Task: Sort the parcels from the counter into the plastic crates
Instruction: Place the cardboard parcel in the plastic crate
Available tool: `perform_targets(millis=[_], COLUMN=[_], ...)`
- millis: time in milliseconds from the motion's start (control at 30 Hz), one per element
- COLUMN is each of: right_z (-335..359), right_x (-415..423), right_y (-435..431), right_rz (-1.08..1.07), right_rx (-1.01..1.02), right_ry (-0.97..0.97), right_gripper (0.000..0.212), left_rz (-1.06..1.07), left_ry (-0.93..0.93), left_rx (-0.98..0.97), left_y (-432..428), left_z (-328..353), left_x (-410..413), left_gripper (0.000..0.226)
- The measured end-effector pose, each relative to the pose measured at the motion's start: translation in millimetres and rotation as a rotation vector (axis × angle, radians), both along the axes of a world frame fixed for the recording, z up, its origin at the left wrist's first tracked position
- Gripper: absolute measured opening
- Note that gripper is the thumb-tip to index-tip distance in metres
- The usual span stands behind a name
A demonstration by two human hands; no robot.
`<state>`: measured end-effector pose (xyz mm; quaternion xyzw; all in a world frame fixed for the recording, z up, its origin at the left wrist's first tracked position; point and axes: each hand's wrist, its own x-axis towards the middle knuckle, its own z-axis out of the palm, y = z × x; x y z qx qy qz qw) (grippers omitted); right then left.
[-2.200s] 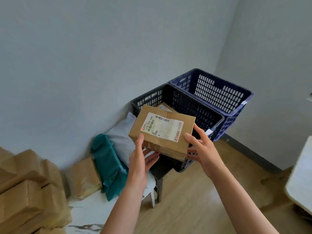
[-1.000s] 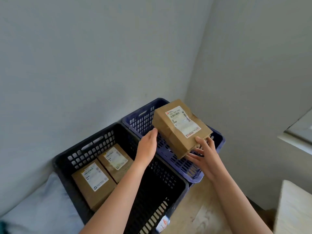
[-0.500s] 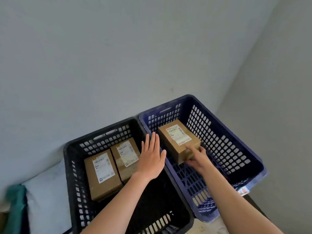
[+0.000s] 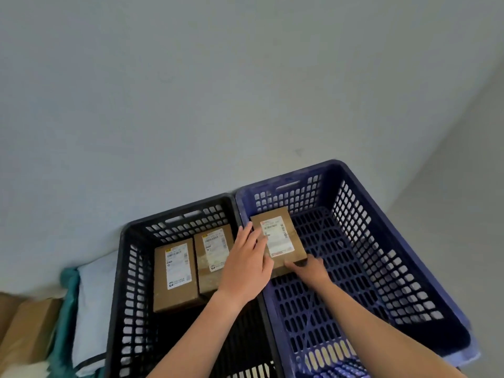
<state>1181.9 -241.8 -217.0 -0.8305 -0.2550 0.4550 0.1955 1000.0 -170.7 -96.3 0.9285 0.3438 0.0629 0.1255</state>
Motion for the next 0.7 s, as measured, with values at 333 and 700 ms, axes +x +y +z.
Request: perform_targets(millis=[333, 700], right_z=[23, 34], right_x=[-6, 8], right_y=[6, 23], right_rz=[0.652, 0.669], right_rx=[0.145, 0.087], right_ry=[-0.568, -0.451], right_gripper=[0.055, 0.056], left_rz=[-0.097, -0.019], left_ry=[0.981, 0.894], left_rx=[-0.120, -0.303], left_y=[41, 38], left_z=[-11, -13], left_x=[116, 120], left_gripper=[0.038, 0.033])
